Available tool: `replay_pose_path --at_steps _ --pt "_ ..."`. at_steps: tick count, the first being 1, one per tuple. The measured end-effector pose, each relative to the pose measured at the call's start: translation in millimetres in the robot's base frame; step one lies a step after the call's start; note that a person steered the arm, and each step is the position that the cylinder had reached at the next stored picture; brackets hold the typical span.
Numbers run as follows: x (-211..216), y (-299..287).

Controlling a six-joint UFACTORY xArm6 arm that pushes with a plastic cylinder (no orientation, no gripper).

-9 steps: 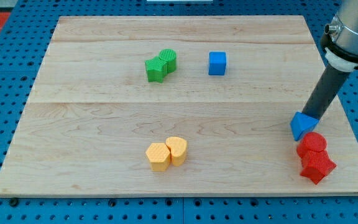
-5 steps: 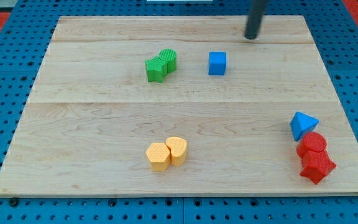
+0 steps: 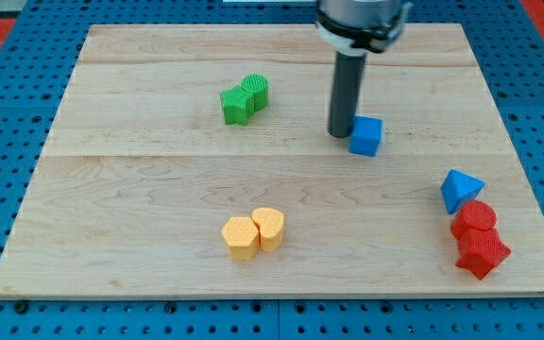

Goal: Push blue cube to the line of blocks

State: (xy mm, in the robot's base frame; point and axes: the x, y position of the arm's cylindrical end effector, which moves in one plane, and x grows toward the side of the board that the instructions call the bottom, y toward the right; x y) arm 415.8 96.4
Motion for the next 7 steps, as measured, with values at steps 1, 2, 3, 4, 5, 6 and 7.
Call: replay_pose_path --at_steps 1,2,3,4,5,6,7 --pt "14.0 37.4" --pt "20.7 50.2" --pt "25.6 56.3" --pt "29.6 59.0" --pt "29.6 71.8" --pt "29.6 83.1" --pt "30.4 84.7"
